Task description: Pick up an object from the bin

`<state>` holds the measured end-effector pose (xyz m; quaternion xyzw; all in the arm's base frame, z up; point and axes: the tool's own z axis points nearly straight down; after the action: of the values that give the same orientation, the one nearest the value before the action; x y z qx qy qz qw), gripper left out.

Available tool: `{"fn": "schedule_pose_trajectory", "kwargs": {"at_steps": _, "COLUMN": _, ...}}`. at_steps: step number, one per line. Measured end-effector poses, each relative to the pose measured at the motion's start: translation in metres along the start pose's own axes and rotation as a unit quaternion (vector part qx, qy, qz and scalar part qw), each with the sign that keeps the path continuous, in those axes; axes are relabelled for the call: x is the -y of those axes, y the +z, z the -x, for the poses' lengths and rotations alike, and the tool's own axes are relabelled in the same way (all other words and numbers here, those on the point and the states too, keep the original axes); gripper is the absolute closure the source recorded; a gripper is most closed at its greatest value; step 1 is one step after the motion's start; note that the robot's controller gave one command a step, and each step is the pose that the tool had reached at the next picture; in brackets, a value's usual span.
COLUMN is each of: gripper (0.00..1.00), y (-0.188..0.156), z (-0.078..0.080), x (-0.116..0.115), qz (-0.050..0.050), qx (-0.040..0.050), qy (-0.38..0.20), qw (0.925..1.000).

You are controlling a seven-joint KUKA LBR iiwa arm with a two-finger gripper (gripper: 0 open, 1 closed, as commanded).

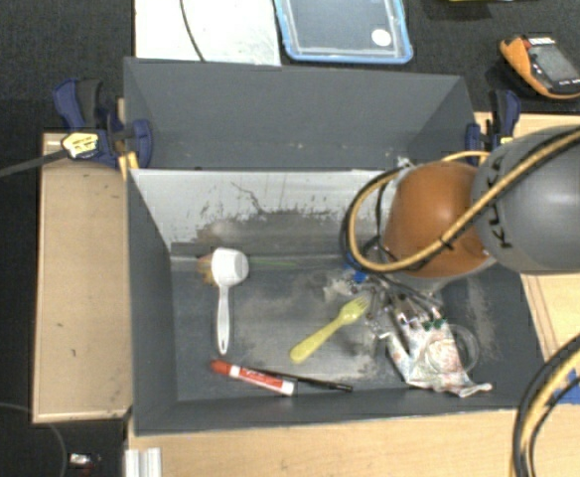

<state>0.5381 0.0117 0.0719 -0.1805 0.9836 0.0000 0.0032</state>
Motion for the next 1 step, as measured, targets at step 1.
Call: {"fn": "schedule_pose_trajectory", "kwargs": {"at_steps": 1, "gripper": 0.00, "y": 0.0007, "z": -0.0055, "x": -0.0192, "qz": 0.001, "qx": -0.0019, "qy": -0.110, "qw": 0.9940}}
